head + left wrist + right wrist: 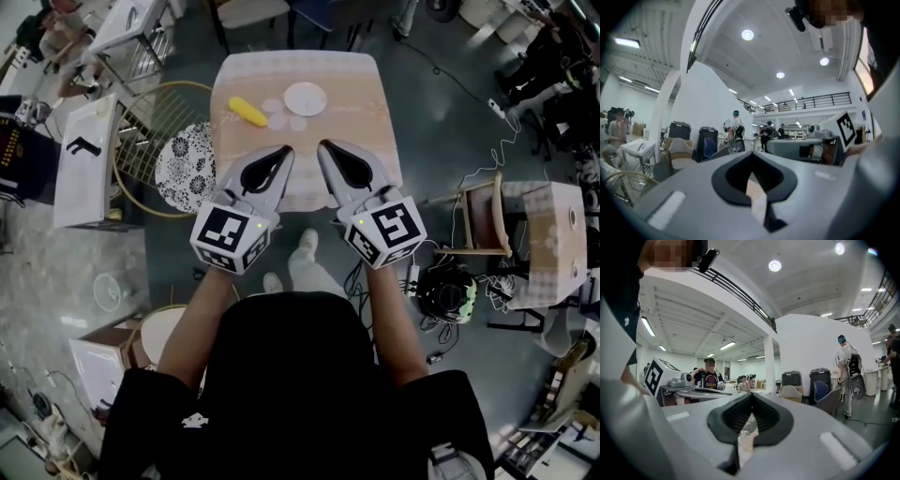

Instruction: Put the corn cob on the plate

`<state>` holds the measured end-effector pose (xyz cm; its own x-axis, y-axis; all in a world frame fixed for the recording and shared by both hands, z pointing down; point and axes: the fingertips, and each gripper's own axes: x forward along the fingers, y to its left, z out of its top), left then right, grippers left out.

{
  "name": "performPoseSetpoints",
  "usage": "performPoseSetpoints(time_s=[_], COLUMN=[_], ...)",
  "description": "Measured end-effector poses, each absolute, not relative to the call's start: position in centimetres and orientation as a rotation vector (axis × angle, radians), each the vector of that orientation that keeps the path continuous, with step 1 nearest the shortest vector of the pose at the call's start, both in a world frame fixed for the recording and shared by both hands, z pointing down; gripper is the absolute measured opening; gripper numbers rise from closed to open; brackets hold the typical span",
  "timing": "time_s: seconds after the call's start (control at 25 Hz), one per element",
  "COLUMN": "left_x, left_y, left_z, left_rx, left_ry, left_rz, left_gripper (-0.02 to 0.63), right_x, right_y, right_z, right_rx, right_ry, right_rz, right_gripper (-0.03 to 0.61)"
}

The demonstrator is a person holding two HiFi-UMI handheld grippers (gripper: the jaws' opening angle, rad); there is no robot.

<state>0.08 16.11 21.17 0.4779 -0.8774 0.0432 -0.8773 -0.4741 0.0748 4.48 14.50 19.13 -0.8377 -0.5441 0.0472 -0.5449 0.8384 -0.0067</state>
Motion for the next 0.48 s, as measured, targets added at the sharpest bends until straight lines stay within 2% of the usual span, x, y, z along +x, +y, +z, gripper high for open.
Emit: performPoseSetpoints(time_s=[0.48], left_x=[-0.3], left_y=[10.6], left_z=[22.6], left_rx=[2.558], left_ry=[-1.633], left_rz=[0.042], left_gripper=[0.003], right_x=[4.7], right_y=[8.5], right_z=[20.3], right_rx=[0.838], right_ry=[-2.977], right_rz=[0.063], right_gripper=[0.002])
